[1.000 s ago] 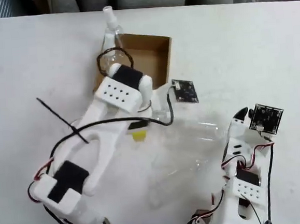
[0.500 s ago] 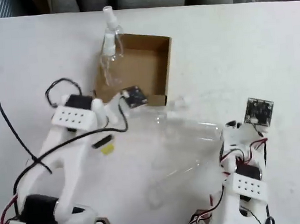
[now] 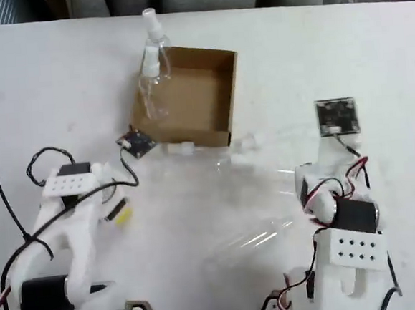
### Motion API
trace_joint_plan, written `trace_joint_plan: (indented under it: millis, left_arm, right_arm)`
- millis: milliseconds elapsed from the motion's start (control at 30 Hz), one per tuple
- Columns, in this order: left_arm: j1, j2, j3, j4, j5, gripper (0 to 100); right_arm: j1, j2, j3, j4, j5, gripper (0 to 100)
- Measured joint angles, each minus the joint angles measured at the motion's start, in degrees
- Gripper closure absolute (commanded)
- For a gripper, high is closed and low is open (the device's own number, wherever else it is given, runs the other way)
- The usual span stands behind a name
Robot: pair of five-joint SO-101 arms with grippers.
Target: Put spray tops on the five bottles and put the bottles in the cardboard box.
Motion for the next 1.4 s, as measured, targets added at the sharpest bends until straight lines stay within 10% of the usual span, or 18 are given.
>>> trace_joint_plan:
  millis: [433, 667, 1133, 1400]
  left_arm:
    - [-0.09, 0.0, 0.0, -0.09, 0.35, 82]
    - [-0.09, 0.0, 0.0, -0.09, 0.35, 82]
    - [-0.09, 0.0, 0.18, -0.18, 0.35, 82]
    - [-0.09, 0.0, 0.18, -0.18, 0.35, 82]
  right_arm:
    - [-20.31, -0.09, -1.14, 17.76, -8.18, 98.1]
    - [-25.05, -0.09, 1.49, 16.18, -0.26, 98.3]
    - [1.58, 31.82, -13.54, 23.82, 30.51, 98.3]
    - [8.18, 34.9, -2.64, 11.34, 34.64, 98.2]
